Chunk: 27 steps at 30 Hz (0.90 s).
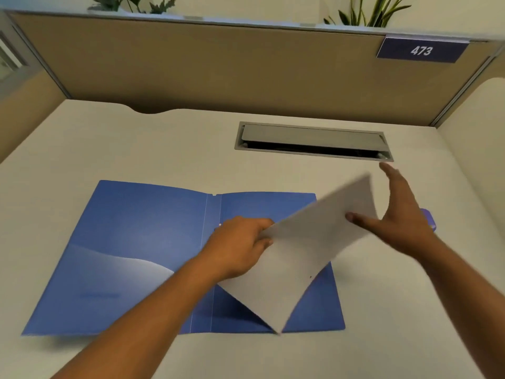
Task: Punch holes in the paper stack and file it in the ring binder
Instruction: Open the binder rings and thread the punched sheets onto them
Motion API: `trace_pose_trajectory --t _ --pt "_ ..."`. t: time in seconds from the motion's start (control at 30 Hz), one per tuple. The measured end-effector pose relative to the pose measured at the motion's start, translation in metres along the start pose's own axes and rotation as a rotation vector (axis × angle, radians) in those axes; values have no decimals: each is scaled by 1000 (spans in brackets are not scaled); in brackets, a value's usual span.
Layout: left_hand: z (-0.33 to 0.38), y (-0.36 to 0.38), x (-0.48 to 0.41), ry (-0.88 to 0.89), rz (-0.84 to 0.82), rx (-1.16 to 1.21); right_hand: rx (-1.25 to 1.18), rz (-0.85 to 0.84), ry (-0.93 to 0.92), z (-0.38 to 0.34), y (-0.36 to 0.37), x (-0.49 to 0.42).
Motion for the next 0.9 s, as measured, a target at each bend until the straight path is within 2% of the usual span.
trace_pose_trajectory --t 0.1,0.17,0.27,0.37,0.4,0.43,0.5,0.53,0.6,0.7,0.9 --pt "26 -30 6 121 14 -117 -246 -264 -164 -34 -17 -7" --pt "36 -47 9 166 54 -123 -335 -335 -218 -46 -20 -1" --pt "35 -76 12 190 196 -100 -493 -250 -193 -46 -21 1" --pt "9 -125 26 229 601 158 -673 -112 -88 -21 -14 3" --pt "-5 -133 31 216 706 269 -725 -72 -44 -14 -11 6" --pt "-21 -135 31 183 737 420 -788 -40 -11 -8 -6 9" --pt "-44 -113 15 87 594 837 -892 -12 33 -4 3 17" --pt "-46 -96 7 66 491 969 -921 4 51 -5 6 20" --pt "-43 -79 2 91 433 985 -926 43 70 -3 10 26" --pt "-48 -72 10 103 552 972 -865 61 78 1 11 33" --pt "-57 -38 13 30 528 898 -738 35 82 5 28 46"
Point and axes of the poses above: each hand's wrist, its own x-axis away from the middle knuckle, its own y-axis out of the palm, z = x × y, the point moved 10 cm from there along -x, towards the middle knuckle, and after that the axes turned 7 degrees about x, right-handed, at the moved point
